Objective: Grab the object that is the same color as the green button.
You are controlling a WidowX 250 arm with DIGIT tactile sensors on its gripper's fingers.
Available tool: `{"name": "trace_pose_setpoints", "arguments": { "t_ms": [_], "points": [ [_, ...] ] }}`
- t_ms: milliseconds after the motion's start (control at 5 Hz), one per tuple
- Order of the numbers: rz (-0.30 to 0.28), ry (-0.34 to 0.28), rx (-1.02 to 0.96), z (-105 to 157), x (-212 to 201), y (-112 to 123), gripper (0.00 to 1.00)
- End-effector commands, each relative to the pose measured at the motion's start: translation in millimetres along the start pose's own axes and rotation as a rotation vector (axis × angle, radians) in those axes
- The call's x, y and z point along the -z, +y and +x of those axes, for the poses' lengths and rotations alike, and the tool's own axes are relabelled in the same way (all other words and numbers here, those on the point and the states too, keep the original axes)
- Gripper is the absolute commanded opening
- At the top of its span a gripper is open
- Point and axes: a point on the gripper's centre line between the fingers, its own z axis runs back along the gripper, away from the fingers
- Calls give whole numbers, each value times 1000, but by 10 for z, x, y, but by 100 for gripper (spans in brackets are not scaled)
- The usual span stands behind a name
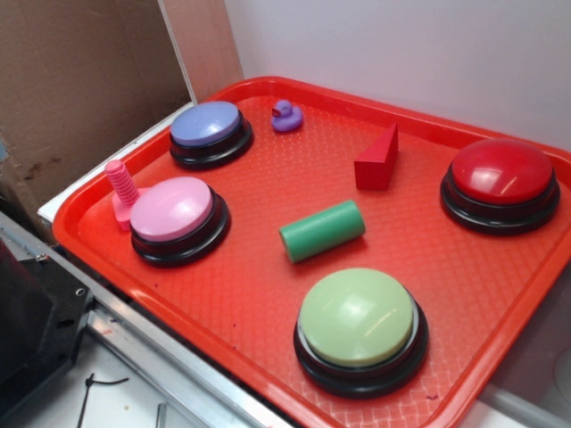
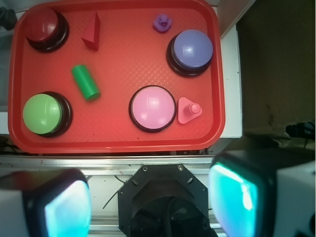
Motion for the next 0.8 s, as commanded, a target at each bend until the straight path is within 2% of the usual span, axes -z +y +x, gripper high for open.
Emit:
{"name": "trace_pose_setpoints", "arguments": {
  "t_ms": [0, 200, 400, 600],
  "points": [
    [0, 0, 0, 0, 0, 0, 100],
    [0, 0, 0, 0, 0, 0, 100],
    [-13, 1, 103, 234, 35, -343, 100],
    [-33, 45, 351, 383, 159, -893, 100]
  ]
}}
